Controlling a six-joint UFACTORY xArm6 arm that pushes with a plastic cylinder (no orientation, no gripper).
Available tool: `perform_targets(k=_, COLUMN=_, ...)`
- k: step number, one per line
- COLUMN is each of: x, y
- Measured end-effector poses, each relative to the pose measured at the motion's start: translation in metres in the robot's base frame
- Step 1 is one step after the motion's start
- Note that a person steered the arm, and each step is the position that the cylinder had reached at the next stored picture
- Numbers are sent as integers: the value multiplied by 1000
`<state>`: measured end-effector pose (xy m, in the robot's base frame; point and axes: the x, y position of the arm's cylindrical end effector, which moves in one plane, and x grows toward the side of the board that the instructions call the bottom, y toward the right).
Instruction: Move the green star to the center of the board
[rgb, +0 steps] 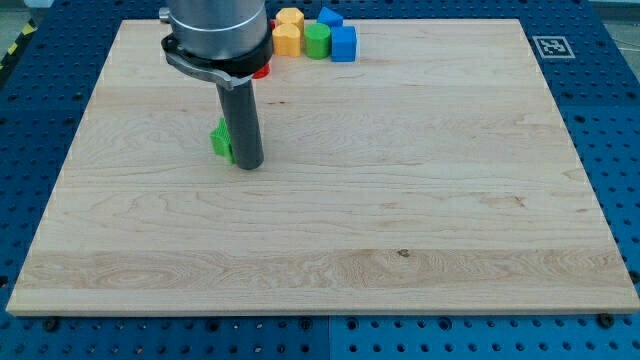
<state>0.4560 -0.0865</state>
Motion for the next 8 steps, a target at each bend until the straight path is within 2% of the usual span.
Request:
perform_targets(k=1, x=6, y=-2)
perform_targets(k=2, x=35, y=-4)
perform_targets(k=4, x=126, y=-11)
perform_targets(k=5, x=120, y=-25)
perform_targets(k=6, x=89, y=-42)
perform_targets(k=7, x=55, y=-45)
perform_targets(k=8, x=35, y=-25)
